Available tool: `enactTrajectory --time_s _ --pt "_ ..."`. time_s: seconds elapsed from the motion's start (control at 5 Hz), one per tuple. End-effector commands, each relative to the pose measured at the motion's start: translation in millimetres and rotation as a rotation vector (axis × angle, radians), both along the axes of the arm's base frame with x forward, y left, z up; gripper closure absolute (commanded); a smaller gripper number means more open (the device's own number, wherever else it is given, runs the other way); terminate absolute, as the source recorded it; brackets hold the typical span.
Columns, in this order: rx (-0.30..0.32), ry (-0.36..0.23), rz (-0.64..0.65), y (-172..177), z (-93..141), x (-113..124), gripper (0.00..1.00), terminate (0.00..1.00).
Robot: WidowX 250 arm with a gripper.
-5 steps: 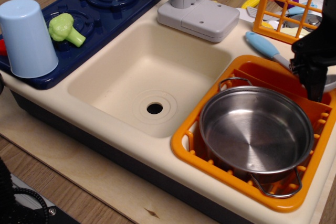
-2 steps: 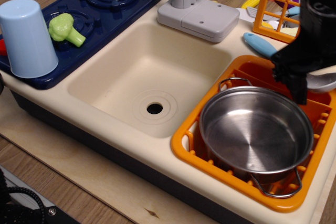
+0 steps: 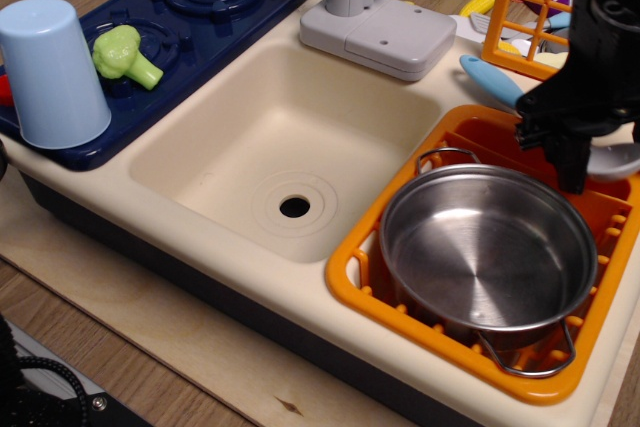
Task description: Put spoon into pan
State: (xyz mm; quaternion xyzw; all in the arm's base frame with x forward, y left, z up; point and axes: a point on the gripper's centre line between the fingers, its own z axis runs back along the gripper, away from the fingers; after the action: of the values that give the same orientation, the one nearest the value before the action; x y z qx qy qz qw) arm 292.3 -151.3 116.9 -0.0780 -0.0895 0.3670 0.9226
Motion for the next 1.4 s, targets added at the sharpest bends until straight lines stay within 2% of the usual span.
enactTrajectory --time_s 0.0,0.2,0.4,0.8,1.0,1.2 --pt "0.02 -0.018 0.026 -2.5 38.4 -5.0 1.0 0.0" --pt "0.031 -0.017 0.062 0.8 43.3 -22.6 1.0 0.0" --pt "0.012 -0.007 0.1 7.8 42.9 -43.4 1.0 0.0" --pt "-0.024 -0.003 0.123 24.7 25.6 -80.8 1.0 0.0" --pt "-0.076 -0.063 0.11 27.9 14.1 -84.3 0.0 0.0" --pt "-0.076 -0.063 0.11 27.9 14.1 -84.3 0.0 0.0"
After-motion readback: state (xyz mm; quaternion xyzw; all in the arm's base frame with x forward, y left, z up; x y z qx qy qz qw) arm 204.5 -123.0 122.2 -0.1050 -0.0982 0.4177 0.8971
